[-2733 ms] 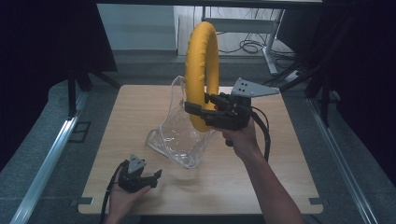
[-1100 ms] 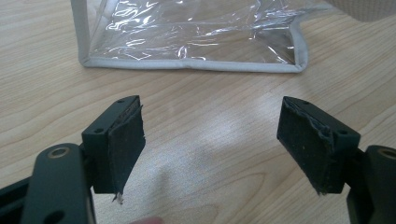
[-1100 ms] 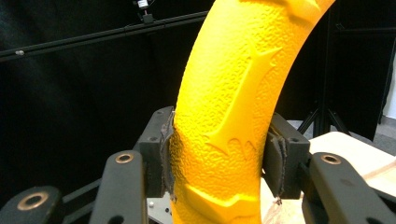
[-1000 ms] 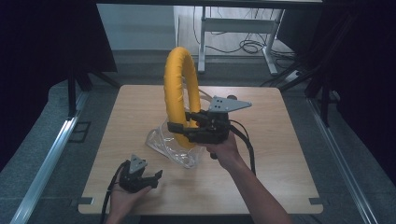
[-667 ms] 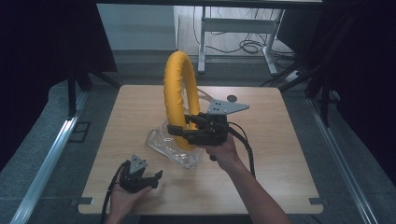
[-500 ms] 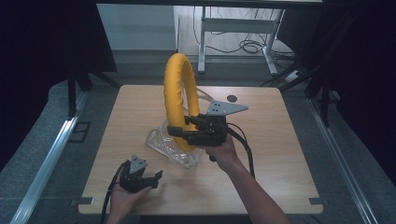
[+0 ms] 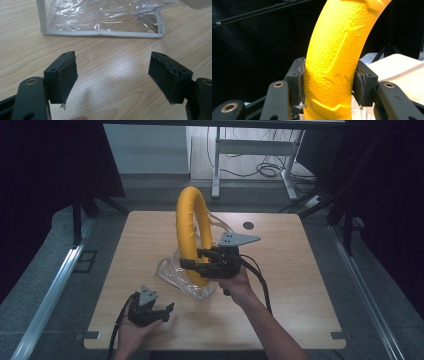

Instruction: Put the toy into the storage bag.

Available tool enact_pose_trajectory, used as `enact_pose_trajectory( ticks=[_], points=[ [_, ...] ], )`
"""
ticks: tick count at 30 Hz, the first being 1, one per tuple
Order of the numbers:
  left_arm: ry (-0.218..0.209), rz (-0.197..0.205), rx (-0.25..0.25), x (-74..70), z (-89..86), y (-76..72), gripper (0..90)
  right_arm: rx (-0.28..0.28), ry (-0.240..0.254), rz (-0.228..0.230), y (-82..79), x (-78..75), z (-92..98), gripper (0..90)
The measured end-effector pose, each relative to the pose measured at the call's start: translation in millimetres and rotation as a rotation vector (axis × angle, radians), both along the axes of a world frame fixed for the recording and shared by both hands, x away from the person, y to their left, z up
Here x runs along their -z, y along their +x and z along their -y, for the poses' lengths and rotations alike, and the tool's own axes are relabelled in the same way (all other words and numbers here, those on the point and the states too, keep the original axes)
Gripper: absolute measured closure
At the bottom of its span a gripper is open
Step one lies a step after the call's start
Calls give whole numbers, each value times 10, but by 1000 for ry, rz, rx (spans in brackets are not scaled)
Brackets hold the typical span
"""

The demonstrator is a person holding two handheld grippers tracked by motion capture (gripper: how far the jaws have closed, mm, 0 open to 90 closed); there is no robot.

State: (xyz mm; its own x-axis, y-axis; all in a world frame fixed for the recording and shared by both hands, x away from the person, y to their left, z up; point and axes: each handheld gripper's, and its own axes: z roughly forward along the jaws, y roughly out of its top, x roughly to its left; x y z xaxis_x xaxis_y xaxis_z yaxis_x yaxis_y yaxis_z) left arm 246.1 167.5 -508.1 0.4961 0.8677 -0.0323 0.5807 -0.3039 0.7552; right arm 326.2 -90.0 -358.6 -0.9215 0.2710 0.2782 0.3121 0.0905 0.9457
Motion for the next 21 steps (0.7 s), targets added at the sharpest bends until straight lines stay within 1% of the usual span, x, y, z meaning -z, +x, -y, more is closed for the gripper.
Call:
enact_pose_trajectory(
  ticks=[4, 9, 13, 21],
  points=[
    [2, 2, 2, -2, 1, 0, 230, 0, -10, -23, 50, 88, -8, 506],
    [2, 2, 2, 0, 0, 1, 230, -1, -36, -57, 124, 201, -19, 505],
    [3, 2, 0, -1, -5, 1, 230, 4, -42, -79, 180, 277, -18, 504],
    [4, 2, 0, -1, 0, -1, 230, 37, -80, -76, 258, 338, -15, 481]
  ],
)
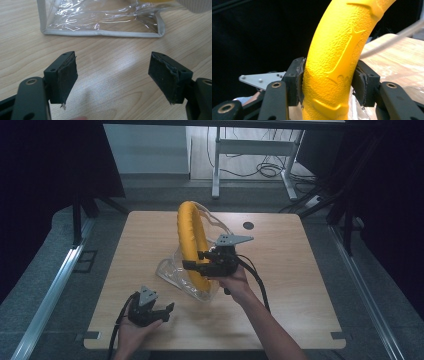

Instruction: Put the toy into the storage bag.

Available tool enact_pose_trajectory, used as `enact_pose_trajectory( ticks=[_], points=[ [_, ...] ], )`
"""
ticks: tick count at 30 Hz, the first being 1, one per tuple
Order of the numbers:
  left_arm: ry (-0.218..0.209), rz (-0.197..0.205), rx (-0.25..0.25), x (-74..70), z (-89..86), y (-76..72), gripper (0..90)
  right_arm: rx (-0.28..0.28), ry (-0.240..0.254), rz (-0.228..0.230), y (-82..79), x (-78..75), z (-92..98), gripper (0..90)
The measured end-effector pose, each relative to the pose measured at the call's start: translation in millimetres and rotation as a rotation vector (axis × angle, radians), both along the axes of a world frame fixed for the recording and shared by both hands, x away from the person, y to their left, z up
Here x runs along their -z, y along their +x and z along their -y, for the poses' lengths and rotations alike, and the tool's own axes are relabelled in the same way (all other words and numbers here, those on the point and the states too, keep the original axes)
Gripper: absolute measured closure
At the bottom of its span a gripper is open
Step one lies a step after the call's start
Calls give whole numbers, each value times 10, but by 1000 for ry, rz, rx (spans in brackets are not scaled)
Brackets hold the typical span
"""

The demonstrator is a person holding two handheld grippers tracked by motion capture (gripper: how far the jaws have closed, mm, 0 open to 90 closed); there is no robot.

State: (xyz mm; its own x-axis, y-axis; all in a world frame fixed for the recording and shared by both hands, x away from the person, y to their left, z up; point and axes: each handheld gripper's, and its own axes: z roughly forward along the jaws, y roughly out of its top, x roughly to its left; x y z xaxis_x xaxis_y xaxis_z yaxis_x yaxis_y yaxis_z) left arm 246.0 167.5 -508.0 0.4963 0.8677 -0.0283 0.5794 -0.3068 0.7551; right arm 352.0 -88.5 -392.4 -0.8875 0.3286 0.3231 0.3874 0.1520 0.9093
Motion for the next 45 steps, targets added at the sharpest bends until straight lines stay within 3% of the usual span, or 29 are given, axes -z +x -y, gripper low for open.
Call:
enact_pose_trajectory(
  ticks=[13, 31, 45],
  points=[
    [0, -5, -3, 10, 2, 9, 230, 29, -24, 63, -34, 9, 0, 435],
    [1, -3, -11, 17, -18, -28, 230, 44, -19, 80, -69, 20, 95, 354],
    [7, -2, -5, 5, -11, -38, 230, 90, -6, 92, -117, 22, 276, 360]
  ],
)
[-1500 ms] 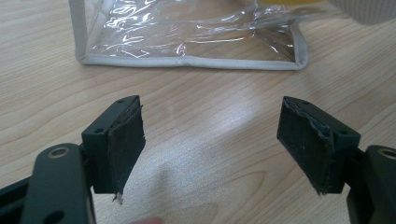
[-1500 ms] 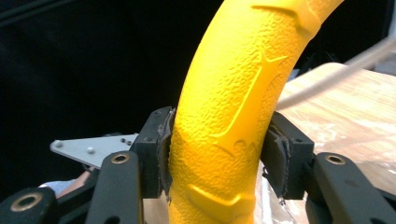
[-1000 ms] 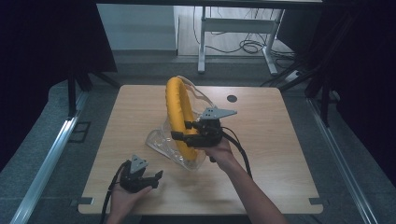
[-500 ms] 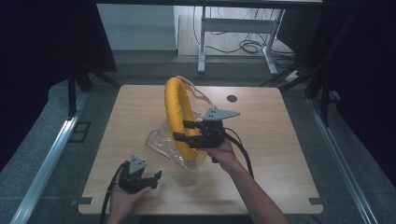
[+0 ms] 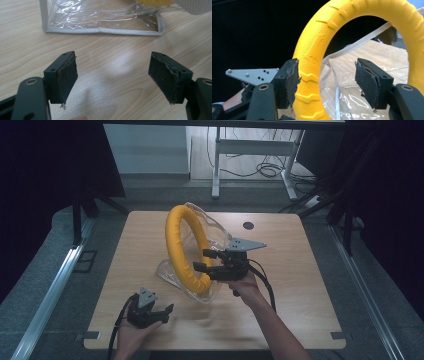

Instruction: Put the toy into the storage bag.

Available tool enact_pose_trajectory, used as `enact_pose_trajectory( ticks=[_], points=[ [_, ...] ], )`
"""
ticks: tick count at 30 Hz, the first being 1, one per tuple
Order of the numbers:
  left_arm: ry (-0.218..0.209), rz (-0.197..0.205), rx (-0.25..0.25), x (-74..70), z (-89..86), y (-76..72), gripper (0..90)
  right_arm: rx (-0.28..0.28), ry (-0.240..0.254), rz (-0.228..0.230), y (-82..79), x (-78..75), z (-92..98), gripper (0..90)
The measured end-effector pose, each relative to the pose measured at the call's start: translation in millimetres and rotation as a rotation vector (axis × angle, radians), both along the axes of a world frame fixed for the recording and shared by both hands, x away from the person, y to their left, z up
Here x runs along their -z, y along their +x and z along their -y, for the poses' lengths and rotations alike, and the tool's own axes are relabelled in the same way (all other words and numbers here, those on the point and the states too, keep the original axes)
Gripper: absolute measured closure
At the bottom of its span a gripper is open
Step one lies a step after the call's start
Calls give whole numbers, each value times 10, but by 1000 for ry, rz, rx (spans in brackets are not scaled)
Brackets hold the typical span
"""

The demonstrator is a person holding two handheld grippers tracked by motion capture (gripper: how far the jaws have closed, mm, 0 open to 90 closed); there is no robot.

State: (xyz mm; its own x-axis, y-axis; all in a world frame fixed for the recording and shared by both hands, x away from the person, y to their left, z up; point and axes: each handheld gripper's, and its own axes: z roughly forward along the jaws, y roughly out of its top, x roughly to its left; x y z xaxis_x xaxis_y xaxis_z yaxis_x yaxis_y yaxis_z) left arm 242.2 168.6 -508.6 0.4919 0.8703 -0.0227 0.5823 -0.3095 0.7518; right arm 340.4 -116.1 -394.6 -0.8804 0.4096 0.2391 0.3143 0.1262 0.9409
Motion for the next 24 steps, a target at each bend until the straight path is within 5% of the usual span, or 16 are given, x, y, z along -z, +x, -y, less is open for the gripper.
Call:
enact_pose_trajectory(
  ticks=[24],
  points=[
    [3, -4, 8, 3, 19, 9, 230, 56, 6, -9, 7, 57, 223, 363]
  ],
)
